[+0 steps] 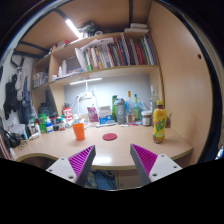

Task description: Pour water

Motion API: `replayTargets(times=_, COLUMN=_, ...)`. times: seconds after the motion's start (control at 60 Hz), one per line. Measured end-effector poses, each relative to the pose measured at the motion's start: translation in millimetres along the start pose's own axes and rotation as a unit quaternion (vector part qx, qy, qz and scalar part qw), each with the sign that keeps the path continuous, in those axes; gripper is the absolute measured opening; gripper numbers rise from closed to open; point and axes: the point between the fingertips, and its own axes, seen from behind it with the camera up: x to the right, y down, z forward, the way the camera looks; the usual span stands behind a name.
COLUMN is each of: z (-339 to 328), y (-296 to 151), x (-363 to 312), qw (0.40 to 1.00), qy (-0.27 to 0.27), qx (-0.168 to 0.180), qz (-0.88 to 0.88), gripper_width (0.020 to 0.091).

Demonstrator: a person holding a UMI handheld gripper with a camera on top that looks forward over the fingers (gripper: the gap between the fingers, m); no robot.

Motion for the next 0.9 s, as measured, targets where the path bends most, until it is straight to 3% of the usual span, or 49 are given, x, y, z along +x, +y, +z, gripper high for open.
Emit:
replayTargets(times=0.217, z=17.4, y=-4.2, x=39.0, qw=0.999, qy=0.038, qx=0.01, qz=-0.033, gripper_width=0.0752)
replayTargets(times=0.517, z=89.1, y=-25.0, x=176.1, qw=0.987, qy=0.152, qx=0.027, qz=-0.053, gripper_width=0.0752)
replayTargets(times=0.9, z=205.4, y=-23.6, x=249.9, qw=0.988, qy=0.154, qx=0.001, qz=-0.031, gripper_width=0.0749)
